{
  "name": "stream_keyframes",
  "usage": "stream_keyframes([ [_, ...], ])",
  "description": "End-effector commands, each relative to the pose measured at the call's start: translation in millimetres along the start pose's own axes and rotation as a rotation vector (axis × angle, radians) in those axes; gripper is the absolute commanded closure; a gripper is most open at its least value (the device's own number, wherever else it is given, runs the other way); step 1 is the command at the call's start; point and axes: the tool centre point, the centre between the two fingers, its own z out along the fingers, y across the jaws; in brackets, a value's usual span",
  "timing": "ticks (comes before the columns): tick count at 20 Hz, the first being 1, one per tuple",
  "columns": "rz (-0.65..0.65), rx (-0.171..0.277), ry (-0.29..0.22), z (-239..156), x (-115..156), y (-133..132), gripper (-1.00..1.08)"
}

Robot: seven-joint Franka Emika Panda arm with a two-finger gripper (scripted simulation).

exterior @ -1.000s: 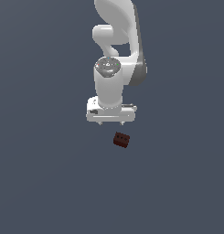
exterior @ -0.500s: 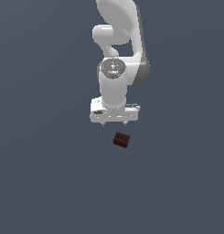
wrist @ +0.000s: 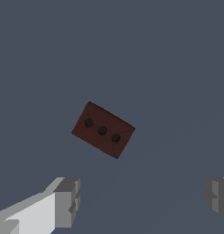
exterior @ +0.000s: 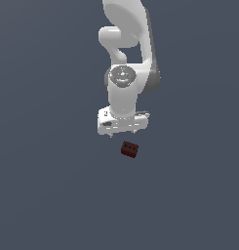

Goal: Pick up the object and move it to a goal position.

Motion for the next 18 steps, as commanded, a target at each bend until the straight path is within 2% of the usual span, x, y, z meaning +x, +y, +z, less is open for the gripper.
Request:
stream_keyframes([
  [1, -0.053, -0.004, 0.001, 4, 1, -1, -0.92],
  [18, -0.570, -0.033, 0.015, 38, 15, -15, -0.92],
])
